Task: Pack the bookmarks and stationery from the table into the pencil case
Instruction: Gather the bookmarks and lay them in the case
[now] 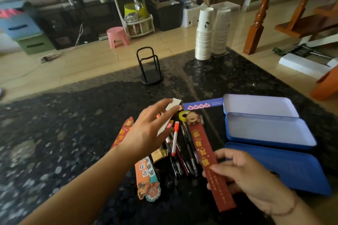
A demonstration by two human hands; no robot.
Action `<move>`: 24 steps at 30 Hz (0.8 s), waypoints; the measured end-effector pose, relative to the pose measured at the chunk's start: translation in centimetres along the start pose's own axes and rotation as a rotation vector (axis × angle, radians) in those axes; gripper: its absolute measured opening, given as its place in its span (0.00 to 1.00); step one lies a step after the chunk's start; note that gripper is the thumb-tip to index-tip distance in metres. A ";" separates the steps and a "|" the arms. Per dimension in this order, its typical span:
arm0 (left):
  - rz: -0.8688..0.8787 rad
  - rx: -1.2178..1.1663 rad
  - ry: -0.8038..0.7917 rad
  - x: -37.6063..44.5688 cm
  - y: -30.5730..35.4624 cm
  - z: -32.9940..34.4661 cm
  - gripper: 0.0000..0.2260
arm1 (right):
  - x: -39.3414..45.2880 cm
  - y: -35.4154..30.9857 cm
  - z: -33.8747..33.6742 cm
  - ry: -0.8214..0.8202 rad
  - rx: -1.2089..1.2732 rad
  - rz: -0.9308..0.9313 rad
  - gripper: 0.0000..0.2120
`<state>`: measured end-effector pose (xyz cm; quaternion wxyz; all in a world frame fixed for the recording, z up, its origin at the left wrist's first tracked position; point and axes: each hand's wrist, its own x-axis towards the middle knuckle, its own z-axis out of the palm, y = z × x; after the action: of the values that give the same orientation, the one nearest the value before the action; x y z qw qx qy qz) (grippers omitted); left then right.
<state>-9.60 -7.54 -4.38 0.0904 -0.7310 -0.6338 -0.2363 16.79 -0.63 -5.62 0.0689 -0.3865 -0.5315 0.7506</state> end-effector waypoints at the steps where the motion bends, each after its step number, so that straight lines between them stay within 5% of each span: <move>1: -0.149 0.037 -0.061 -0.3 -0.6 0.0 0.28 | 0.2 0.2 -0.1 0.076 -0.006 -0.021 0.06; 5: -0.413 0.135 -0.318 -1.6 -2.3 0.5 0.29 | 0.3 0.3 -0.3 0.211 0.022 -0.069 0.05; 12: -0.424 0.099 -0.242 -2.2 -1.5 0.5 0.15 | 0.1 0.0 -0.2 0.269 -0.012 -0.149 0.05; 20: -0.309 -0.033 0.091 -0.4 0.4 -8.5 0.11 | 0.0 0.0 -0.8 0.509 -0.072 -0.343 0.05; 24: -0.350 -0.320 -0.085 2.2 0.9 -11.9 0.12 | -0.3 -0.3 -1.9 0.615 -0.047 -0.404 0.06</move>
<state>-11.29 -10.93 7.16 -0.0957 -0.6244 -0.7085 -0.3147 18.12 0.79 -5.49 0.3630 -0.4828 -0.5688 0.5583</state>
